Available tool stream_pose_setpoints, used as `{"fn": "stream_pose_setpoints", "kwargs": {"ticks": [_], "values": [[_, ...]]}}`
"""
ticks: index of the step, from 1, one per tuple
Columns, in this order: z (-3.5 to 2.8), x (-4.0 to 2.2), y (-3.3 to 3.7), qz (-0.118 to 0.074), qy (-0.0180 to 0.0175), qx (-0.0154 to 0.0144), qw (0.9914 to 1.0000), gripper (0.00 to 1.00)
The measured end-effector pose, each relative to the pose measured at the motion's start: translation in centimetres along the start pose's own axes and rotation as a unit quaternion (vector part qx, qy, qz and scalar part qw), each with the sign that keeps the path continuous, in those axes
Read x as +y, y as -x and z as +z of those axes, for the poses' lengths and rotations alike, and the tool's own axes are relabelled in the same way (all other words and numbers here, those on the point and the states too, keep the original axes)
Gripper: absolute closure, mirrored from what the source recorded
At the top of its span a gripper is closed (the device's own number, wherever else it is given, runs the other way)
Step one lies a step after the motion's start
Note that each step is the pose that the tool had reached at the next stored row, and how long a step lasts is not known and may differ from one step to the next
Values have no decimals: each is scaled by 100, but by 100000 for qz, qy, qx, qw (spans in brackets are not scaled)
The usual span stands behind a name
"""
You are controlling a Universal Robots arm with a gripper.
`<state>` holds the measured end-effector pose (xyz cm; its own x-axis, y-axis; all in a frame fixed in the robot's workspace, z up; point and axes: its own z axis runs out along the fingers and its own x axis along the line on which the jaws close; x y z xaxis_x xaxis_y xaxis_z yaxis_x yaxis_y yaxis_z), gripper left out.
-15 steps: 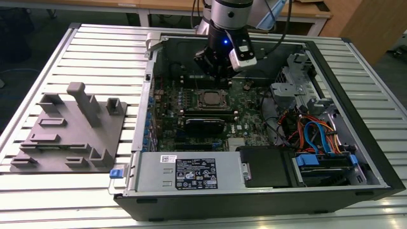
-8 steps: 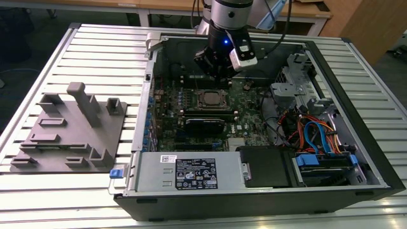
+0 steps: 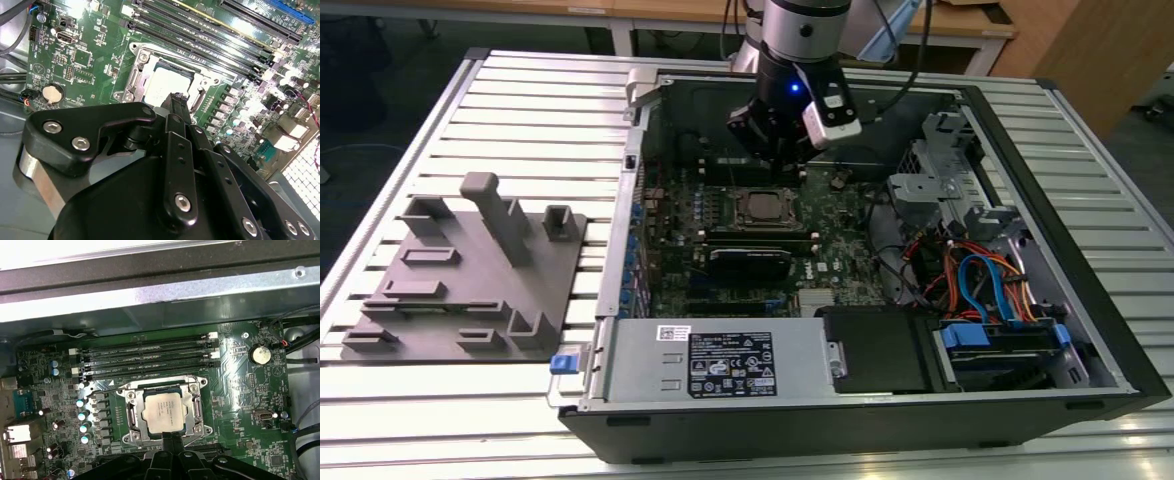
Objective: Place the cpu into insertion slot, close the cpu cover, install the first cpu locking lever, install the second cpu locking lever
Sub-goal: 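Install the first cpu locking lever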
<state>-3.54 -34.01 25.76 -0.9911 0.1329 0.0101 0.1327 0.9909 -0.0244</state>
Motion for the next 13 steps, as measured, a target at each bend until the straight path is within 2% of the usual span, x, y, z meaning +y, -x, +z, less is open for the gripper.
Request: {"fn": "stream_pose_setpoints", "kwargs": {"ticks": [13], "values": [[0,0,0,-1356,-14,-34,99991,89]]}}
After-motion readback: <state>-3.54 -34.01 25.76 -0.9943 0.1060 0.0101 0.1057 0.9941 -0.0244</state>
